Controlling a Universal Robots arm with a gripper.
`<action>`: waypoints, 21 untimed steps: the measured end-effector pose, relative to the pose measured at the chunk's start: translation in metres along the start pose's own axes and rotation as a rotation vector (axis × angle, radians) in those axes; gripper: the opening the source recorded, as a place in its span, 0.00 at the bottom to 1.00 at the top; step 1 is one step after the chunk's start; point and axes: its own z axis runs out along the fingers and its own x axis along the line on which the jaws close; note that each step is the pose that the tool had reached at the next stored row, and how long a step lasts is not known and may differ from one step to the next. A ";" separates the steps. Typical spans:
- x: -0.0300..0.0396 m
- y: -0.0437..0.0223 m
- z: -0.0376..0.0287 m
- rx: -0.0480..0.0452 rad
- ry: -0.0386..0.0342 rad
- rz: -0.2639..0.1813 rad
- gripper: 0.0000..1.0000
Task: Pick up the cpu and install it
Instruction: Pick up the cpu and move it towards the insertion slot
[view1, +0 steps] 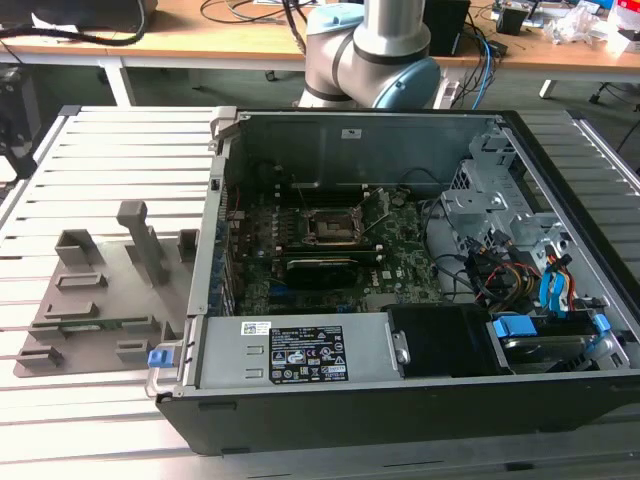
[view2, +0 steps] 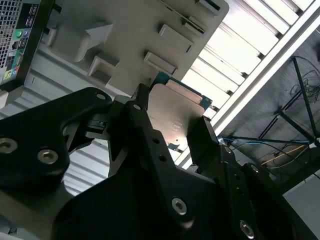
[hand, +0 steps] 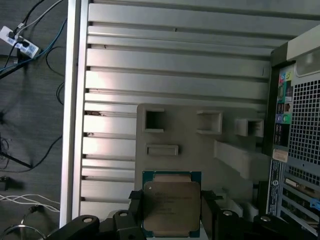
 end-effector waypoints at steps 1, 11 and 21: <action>-0.0001 0.0001 -0.0041 0.0000 0.0001 0.000 0.55; -0.0004 0.0005 -0.0188 -0.0053 -0.0003 0.000 0.55; -0.0435 0.0015 -0.0181 -0.0034 -0.0002 0.000 0.55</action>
